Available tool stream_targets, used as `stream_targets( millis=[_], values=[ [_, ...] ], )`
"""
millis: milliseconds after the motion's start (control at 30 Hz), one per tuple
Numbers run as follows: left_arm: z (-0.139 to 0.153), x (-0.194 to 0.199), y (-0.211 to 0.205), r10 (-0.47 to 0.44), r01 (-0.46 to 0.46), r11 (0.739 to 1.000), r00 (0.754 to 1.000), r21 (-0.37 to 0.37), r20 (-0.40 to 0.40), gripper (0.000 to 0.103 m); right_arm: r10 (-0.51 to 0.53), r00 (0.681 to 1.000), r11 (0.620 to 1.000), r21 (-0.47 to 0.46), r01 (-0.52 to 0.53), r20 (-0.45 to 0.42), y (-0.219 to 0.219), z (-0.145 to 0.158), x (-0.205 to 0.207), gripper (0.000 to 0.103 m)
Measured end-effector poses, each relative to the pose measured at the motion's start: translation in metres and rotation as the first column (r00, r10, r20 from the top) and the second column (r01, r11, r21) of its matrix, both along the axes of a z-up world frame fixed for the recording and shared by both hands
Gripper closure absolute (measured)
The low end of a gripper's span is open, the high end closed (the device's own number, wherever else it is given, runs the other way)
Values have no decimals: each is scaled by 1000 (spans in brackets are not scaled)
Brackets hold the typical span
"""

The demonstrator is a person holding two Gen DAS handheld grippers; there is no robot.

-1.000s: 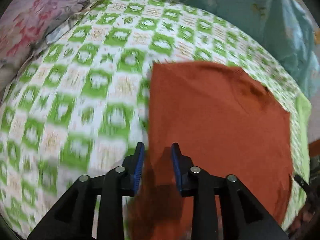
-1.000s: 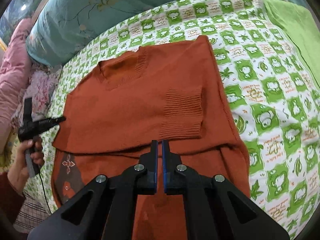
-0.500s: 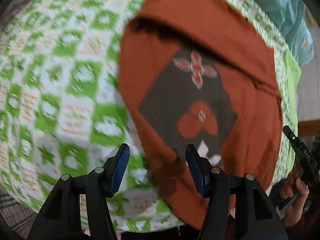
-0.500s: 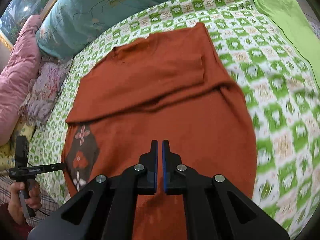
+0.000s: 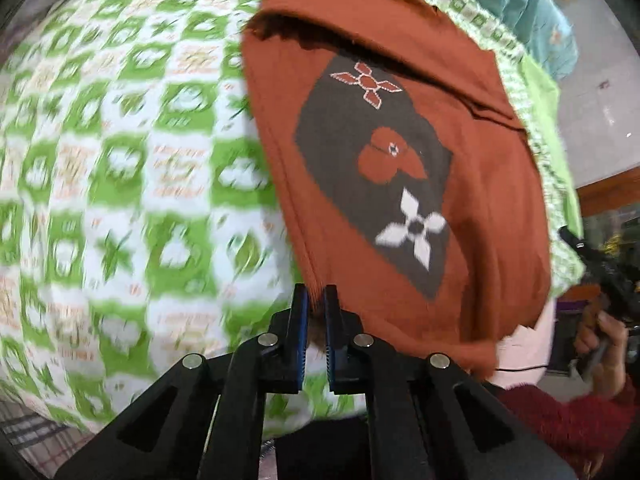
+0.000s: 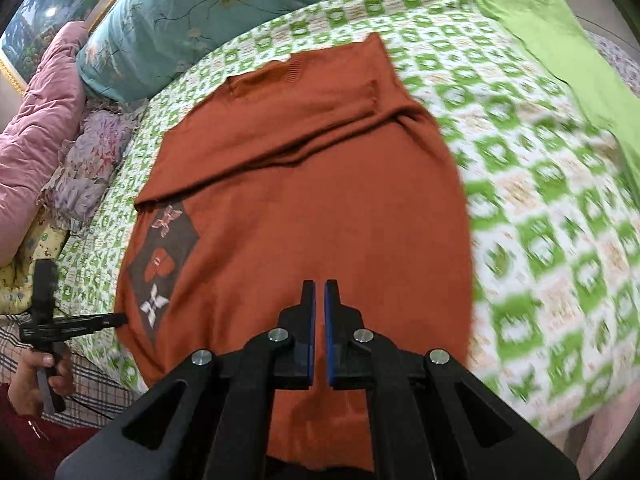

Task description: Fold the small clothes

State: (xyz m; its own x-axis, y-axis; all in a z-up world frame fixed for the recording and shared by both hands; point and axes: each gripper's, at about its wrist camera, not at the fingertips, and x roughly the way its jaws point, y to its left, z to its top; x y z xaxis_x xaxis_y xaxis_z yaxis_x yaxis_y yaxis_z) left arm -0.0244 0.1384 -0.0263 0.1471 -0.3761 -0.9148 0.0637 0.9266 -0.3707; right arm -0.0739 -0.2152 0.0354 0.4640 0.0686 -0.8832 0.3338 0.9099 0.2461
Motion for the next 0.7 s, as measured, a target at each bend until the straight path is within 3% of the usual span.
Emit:
stream_targets(
  millis=[33,67,100,167,233,367,433,467,500,567,600,633,700],
  values=[
    [1,-7,6,14,-14,1000,1000,-16,-6,89,-12,1000,1000,0,12,-7,-4,-1,-6,98],
    [0,-5,10,25,-26,999,999,-36,-19,72,-23,1000,1000,2,23,-14,-7,-2,-10,98],
    [-1,-6,11,32,-34,998,999,-60,-32,64,-35,999,999,3,35,-23,-11,-4,-15,98],
    [-2,-8,10,55,-61,992,997,-112,-57,32,-52,998,999,-1,52,-36,-14,-5,-22,98],
    [-5,-9,6,75,-85,990,993,-112,-90,24,-63,997,998,-8,62,-38,-20,-3,-29,98],
    [-20,-17,-18,58,-64,996,995,-63,-86,22,-84,995,996,-4,84,-49,-33,-3,-41,93],
    [-20,-21,-32,22,-23,1000,999,-18,-39,22,-92,994,996,5,93,-63,-39,-6,-50,74],
    [-22,-22,-41,-3,3,1000,1000,13,-19,23,-97,992,995,8,98,-74,-42,-9,-56,59],
    [-24,-18,-54,-18,19,999,1000,37,-4,27,-101,992,995,8,102,-77,-42,-11,-61,57],
    [-22,-22,-65,-69,64,992,997,111,37,61,-91,992,995,30,94,-87,-42,-17,-68,57],
    [-19,-24,-66,-86,80,990,995,113,51,70,-78,992,995,54,84,-101,-41,-23,-70,57],
    [-18,-24,-64,-89,86,995,995,54,45,87,-67,991,995,72,75,-112,-39,-28,-71,57],
    [-26,-22,-57,-66,66,998,998,-19,-6,83,-37,991,995,88,49,-127,-32,-37,-71,57]
  ],
)
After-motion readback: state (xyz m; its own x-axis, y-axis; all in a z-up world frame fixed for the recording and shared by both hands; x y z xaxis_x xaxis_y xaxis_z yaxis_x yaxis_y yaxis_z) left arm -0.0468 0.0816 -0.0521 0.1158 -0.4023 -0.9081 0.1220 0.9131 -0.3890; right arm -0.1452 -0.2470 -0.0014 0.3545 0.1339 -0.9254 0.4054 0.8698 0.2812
